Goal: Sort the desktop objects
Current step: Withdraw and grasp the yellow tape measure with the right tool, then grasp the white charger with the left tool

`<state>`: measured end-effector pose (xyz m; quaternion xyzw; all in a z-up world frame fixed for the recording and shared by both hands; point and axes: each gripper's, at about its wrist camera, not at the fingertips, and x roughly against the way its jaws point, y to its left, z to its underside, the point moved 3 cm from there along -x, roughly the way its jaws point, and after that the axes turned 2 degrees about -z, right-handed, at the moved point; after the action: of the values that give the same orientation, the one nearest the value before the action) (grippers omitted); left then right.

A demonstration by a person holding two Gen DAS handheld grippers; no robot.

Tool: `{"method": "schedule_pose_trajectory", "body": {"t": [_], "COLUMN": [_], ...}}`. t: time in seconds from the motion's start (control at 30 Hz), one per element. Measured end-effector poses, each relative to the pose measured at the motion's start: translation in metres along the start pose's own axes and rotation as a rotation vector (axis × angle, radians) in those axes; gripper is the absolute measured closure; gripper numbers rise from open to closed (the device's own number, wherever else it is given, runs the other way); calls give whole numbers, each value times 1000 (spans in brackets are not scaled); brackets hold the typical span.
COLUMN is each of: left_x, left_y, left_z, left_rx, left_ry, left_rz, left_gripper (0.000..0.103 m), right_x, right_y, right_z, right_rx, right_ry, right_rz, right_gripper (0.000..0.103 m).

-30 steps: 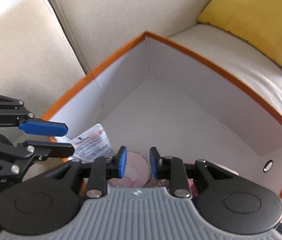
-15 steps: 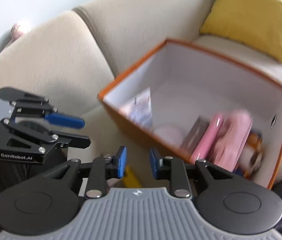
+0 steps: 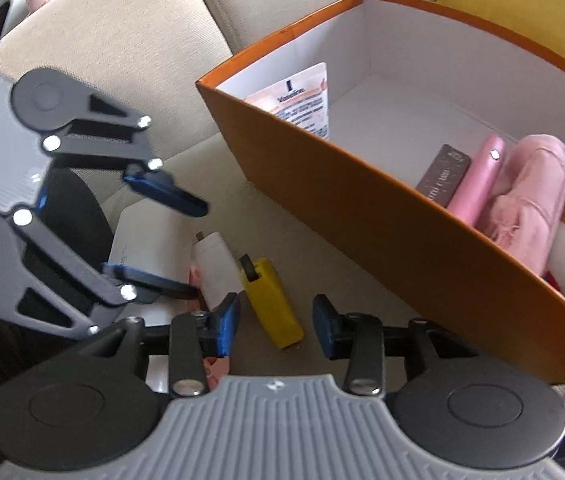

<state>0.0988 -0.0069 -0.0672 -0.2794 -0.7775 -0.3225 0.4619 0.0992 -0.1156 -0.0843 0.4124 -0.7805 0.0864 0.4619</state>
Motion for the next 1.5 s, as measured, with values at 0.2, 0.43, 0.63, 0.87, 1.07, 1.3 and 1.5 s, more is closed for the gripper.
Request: {"method": "schedule_pose_trajectory", "body": {"t": [0.2, 0.43, 0.63, 0.87, 1.07, 1.3, 1.5], "left_x": [-17, -31, -49, -72, -71, -60, -64], "left_y": [-9, -12, -15, -22, -20, -7, -22], "left_z": [-11, -24, -32, -33, -28, -25, -9], "left_rx": [-192, -337, -429, -454, -356, -72, -81], "left_ry": [86, 202, 303, 391, 366, 208, 194], "left_rz": [29, 128, 203, 234, 211, 172, 104], "left_gripper": [48, 48, 48, 53, 57, 58, 59], "right_x": [-6, -10, -4, -5, 1, 17, 15], "right_y": [-5, -19, -35, -39, -41, -53, -52], "right_z": [4, 9, 12, 12, 15, 26, 20], "right_rx": [-11, -80, -165, -194, -216, -282, -285], "right_ry": [-8, -24, -57, -72, -89, -119, -107], "right_rz": [-41, -70, -87, -98, -89, -71, -65], "right_gripper": [61, 77, 81, 81, 81, 81, 80]}}
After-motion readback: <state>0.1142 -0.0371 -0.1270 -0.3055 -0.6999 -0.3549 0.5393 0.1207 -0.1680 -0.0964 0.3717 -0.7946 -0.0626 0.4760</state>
